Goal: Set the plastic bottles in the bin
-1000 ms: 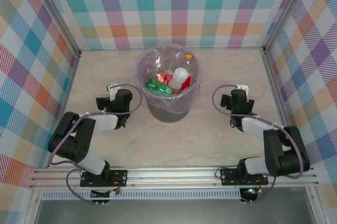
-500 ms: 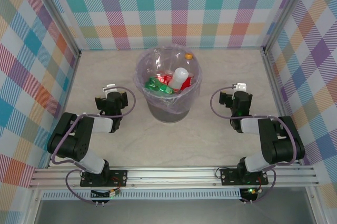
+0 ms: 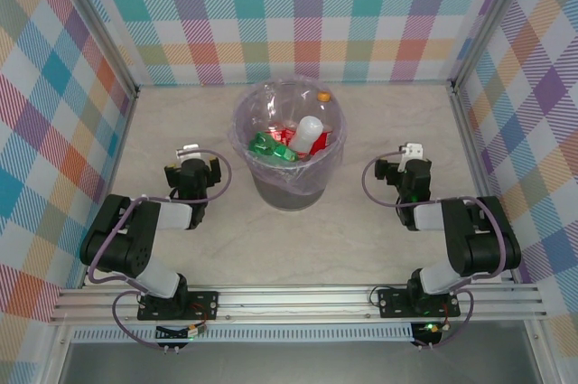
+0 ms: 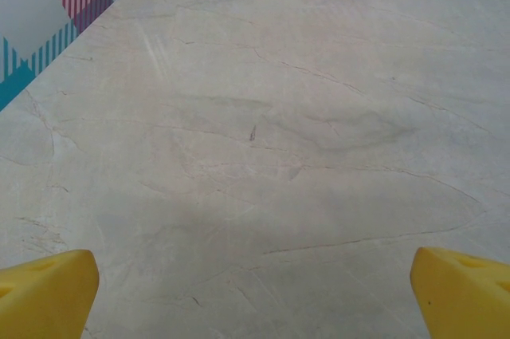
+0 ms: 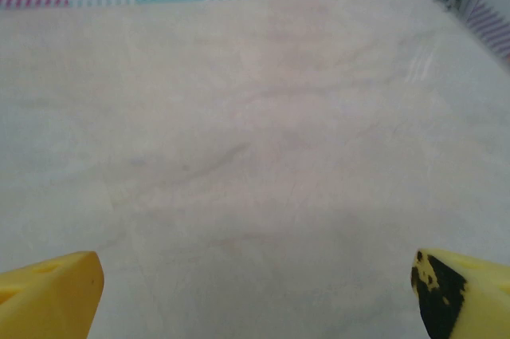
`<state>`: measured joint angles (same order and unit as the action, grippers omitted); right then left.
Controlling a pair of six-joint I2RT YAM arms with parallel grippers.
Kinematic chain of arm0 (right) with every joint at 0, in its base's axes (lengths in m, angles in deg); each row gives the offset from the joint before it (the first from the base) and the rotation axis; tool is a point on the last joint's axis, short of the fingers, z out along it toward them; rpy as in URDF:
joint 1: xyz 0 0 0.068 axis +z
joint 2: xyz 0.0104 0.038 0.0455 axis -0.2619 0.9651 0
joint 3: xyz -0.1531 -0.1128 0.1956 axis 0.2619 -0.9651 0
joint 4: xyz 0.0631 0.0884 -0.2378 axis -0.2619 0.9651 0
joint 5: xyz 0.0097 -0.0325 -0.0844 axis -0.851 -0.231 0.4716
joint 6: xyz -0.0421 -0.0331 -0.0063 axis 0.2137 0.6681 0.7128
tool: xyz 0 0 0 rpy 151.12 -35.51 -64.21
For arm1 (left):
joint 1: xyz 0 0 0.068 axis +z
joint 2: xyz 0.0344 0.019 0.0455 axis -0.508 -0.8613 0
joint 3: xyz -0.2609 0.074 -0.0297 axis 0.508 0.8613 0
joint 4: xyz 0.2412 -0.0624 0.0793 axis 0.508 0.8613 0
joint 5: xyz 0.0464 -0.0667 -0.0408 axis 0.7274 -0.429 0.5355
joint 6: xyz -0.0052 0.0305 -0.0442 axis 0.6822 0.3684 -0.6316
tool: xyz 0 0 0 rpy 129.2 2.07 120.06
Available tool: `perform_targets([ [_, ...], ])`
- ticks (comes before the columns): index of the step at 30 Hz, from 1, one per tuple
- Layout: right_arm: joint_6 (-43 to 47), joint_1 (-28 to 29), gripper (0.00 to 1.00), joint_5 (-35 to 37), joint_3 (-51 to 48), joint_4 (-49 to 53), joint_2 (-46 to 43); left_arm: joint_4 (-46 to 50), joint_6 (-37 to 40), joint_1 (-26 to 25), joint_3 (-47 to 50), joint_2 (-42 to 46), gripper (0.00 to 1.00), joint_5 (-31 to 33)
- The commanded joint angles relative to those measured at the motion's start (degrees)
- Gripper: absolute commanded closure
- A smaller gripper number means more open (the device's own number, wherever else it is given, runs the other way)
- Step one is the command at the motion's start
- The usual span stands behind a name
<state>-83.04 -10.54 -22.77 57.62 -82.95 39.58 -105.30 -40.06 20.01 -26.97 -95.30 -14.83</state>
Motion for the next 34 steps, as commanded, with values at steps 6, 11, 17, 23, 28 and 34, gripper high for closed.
perform_targets([
  [6, -1.14, -1.77, 0.01, -2.82, 1.24, -0.28, 0.31, -5.62, 0.06, 2.54, 2.19, 0.08, 0.0, -7.64],
  [11, -1.27, -1.92, 0.01, -3.19, 1.49, 0.46, 0.23, -10.53, 0.45, 3.05, 3.0, -2.19, 0.0, -8.18],
  [17, -1.27, -1.99, 0.01, -3.27, 1.51, 0.41, 0.28, -7.77, -0.78, 4.07, 2.27, -1.69, 0.0, -9.53],
  [23, -1.28, -1.93, 0.01, -3.21, 1.52, 0.42, 0.3, -7.95, -0.78, 4.09, 2.3, -1.78, 0.0, -9.49],
  [28, -1.35, -2.08, 0.01, -3.46, 1.79, 0.84, 0.41, -7.96, -0.78, 4.1, 2.31, -1.72, 0.0, -9.5],
  [34, -1.36, -2.1, 0.01, -3.54, 1.62, 0.62, 0.3, -7.94, -0.83, 4.04, 2.28, -1.78, 0.02, -9.47],
])
